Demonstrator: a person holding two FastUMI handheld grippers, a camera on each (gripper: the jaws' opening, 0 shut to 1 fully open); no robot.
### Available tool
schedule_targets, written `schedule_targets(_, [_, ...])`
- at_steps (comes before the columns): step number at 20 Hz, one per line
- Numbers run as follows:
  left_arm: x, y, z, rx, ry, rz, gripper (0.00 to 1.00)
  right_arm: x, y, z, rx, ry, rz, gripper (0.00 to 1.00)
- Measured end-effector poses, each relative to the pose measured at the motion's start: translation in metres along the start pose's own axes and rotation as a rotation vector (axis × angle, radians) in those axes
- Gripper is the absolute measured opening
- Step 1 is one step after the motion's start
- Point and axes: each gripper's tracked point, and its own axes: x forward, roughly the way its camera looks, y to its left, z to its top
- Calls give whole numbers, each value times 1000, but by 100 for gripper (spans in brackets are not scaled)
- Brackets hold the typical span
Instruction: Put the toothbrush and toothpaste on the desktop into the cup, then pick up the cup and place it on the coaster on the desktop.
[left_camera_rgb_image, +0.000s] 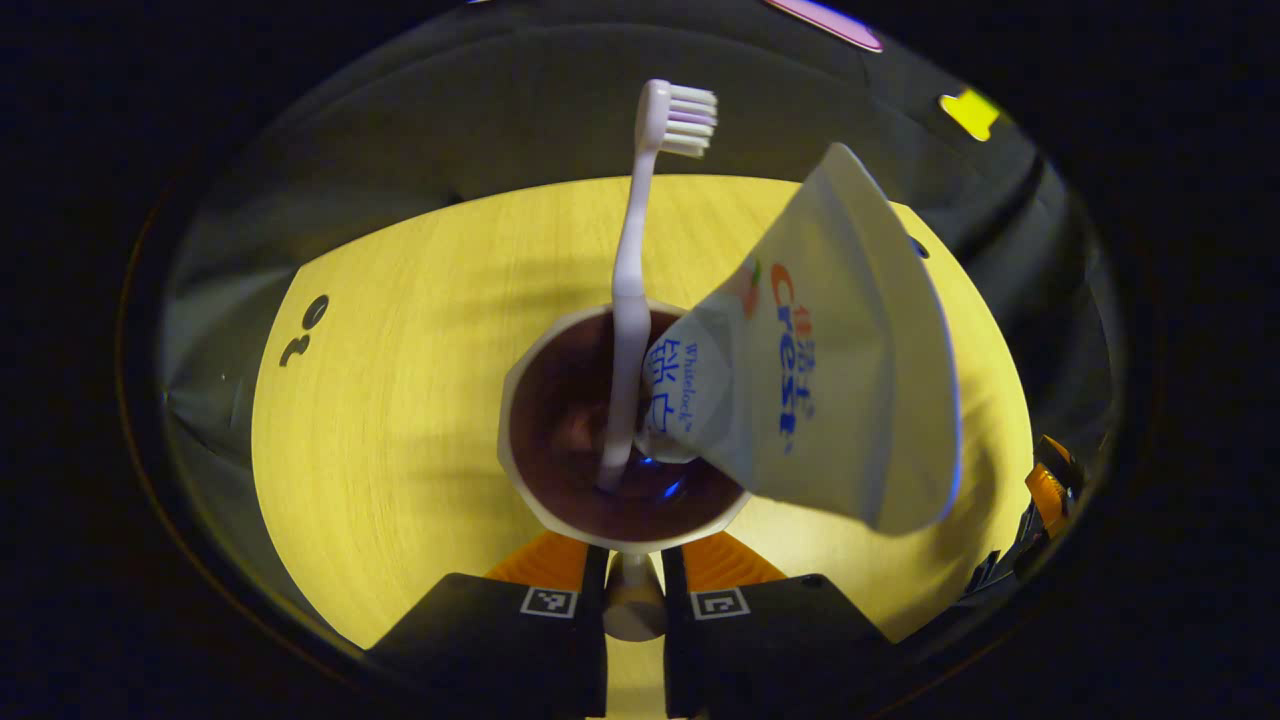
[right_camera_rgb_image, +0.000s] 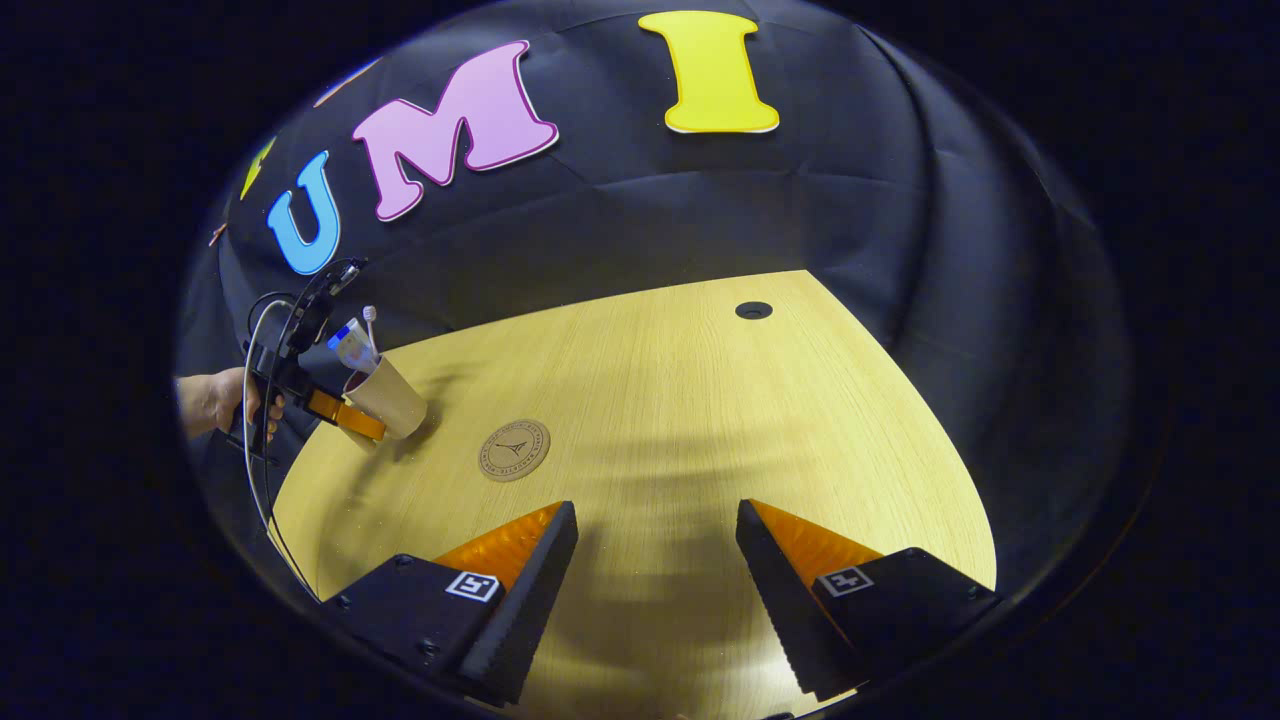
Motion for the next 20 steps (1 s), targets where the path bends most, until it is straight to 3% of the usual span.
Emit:
schedule_targets(6, [7,-70,12,126,0,-84,27,-10,-10,3,12,-22,-14,98])
schedule_targets(7, [10,-83,13,144,6,-97,31,-11,-10,3,15,-25,-15,98])
schedule_targets(8, [12,-95,13,159,14,-108,27,-12,-10,4,20,-27,-13,98])
schedule_targets(11, [18,-125,8,192,39,-141,27,-17,-5,5,25,-37,0,98])
schedule_targets(12, [22,-134,7,202,44,-152,31,-18,-6,5,22,-38,3,98])
schedule_targets(13, [25,-143,8,208,49,-159,27,-19,-5,3,20,-36,6,98])
schedule_targets(20, [46,-165,2,251,98,-134,28,-25,-9,-2,39,-27,16,98])
